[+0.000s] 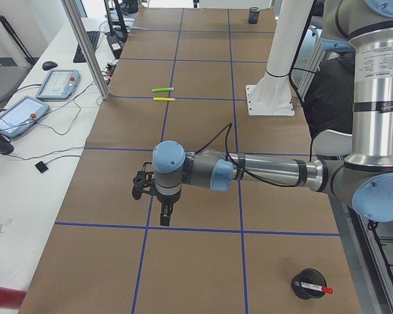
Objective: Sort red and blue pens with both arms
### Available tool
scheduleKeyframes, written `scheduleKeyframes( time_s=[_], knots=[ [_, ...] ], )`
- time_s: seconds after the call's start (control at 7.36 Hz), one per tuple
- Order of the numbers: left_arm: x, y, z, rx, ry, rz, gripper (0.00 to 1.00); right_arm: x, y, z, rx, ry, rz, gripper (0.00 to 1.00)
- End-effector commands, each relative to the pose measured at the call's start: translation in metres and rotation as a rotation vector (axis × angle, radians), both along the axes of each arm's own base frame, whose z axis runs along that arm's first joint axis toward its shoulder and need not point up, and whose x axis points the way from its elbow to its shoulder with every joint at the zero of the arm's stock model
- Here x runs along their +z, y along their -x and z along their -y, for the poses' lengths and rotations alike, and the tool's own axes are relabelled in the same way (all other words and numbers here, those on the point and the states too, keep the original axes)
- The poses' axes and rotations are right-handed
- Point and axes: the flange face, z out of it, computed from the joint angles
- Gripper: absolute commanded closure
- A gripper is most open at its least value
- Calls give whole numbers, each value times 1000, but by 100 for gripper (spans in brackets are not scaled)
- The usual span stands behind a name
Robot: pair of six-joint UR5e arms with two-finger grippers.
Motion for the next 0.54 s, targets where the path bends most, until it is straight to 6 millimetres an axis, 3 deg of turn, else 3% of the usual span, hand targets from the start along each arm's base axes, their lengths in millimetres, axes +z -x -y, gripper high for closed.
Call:
scheduleKeyframes(
  time_s=[0.0, 0.41],
  knots=[
    [-1, 0, -1, 0, -1, 0, 0, 6, -5, -21, 10, 11, 3, 0],
    [1, 0, -1, 0, 2, -1, 0, 1, -5, -23, 10, 1, 9, 0]
  ],
)
